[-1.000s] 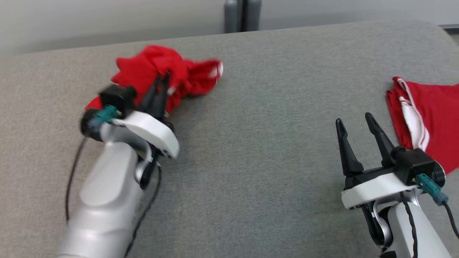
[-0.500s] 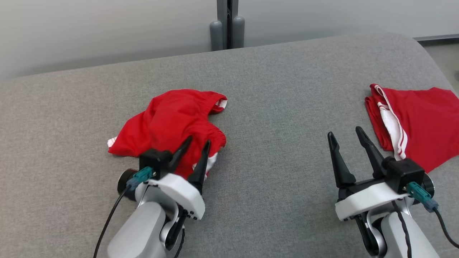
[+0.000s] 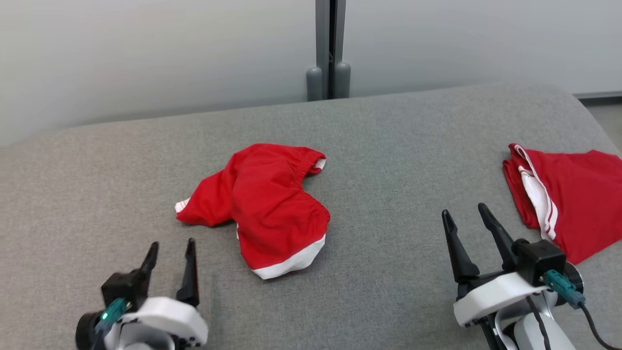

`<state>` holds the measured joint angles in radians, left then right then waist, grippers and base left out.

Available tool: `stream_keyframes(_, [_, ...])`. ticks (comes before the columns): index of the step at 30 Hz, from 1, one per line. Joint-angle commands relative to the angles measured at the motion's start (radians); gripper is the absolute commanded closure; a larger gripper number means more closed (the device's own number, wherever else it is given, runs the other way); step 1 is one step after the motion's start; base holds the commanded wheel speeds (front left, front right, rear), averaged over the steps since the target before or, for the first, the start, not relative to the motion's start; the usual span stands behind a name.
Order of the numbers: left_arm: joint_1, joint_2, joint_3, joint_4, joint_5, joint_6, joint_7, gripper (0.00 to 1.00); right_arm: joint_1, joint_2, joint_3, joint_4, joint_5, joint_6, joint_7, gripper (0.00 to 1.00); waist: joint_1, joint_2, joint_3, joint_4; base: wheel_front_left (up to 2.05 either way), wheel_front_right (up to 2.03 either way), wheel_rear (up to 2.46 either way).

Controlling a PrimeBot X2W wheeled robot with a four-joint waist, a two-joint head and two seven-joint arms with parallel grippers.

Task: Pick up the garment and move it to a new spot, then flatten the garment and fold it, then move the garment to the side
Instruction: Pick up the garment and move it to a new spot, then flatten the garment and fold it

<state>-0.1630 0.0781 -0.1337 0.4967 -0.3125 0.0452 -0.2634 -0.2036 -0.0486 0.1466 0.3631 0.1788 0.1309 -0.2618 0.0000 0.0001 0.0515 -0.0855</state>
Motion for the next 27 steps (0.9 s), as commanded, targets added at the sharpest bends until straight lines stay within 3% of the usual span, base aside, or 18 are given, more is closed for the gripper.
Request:
stream_keyframes(1, [0.020, 0.005, 0.018, -0.015, 0.017, -0.001, -0.001, 0.00, 0.013, -0.005, 0.002, 0.003, 0.002, 0.000, -0.004, 0.00, 0.0000, -0.0001, -0.021, 0.013, 0.00, 0.00, 0.00])
stream_keyframes(12, [0.223, -0.016, 0.183, -0.163, 0.139, -0.016, -0.001, 0.00, 0.061, -0.005, 0.042, 0.037, 0.020, 0.000, -0.005, 0.00, 0.0000, -0.0001, -0.066, 0.046, 0.00, 0.00, 0.00])
stream_keyframes(20, [0.229, -0.025, 0.178, -0.177, 0.130, -0.028, -0.001, 0.00, 0.046, -0.005, 0.078, 0.065, 0.041, 0.000, -0.004, 0.00, 0.0000, -0.0001, -0.047, 0.098, 0.00, 0.00, 0.00])
stream_keyframes(27, [0.196, -0.025, 0.124, -0.182, 0.113, -0.027, -0.001, 0.00, -0.031, -0.006, 0.113, 0.124, 0.085, 0.000, -0.004, 0.00, 0.0000, -0.0001, 0.014, 0.191, 0.00, 0.00, 0.00])
